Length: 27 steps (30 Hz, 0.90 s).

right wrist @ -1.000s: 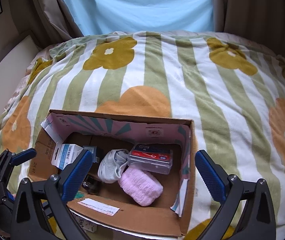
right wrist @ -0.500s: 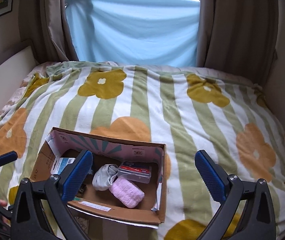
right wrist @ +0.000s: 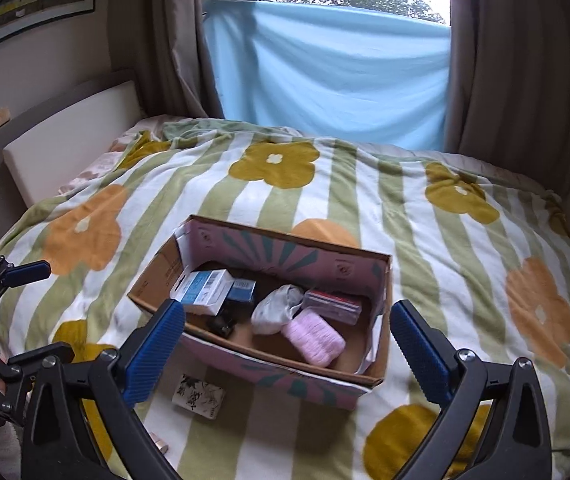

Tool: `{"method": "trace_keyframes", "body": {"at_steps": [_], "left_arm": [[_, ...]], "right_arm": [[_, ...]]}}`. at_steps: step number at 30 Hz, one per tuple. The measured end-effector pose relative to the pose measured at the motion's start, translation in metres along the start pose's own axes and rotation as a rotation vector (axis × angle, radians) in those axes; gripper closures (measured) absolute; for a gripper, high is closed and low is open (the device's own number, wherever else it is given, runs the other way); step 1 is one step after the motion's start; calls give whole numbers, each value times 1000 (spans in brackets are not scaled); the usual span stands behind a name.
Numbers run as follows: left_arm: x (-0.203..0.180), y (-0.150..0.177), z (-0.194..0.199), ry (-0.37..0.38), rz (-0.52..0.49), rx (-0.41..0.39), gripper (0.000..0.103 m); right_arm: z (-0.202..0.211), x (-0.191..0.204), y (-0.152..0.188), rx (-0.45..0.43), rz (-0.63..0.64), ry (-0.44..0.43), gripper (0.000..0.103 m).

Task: Organize objects
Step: 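Withdraw both grippers and move toward the beige jar and tissue pack, then grasp the beige cylindrical jar with the left gripper while the right grasps the tissue pack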

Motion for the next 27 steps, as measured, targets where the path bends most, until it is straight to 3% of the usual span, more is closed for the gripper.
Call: {"method": "trace_keyframes", "body": {"at_steps": [11, 19, 27], "left_arm": [[-32, 85, -12, 42, -119, 42, 0], [-58, 146, -41, 167, -125, 133, 0], [-77, 184, -63, 248, -133, 177, 10]], "right_arm": [[-52, 53, 75, 135, 225, -180, 1], [-97, 63, 128, 235, 199, -275, 1], [-134, 69, 155, 293, 193, -317, 1]]}}
Point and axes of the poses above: each gripper's, at about its wrist camera, not at the fingertips, and z roughly against the way its jaws point, x to its left, y to its underside, the point moved 10 cm from there along -z, roughly the way its jaws point, and after that the axes turned 15 degrees about -y, right-handed, at the moved point
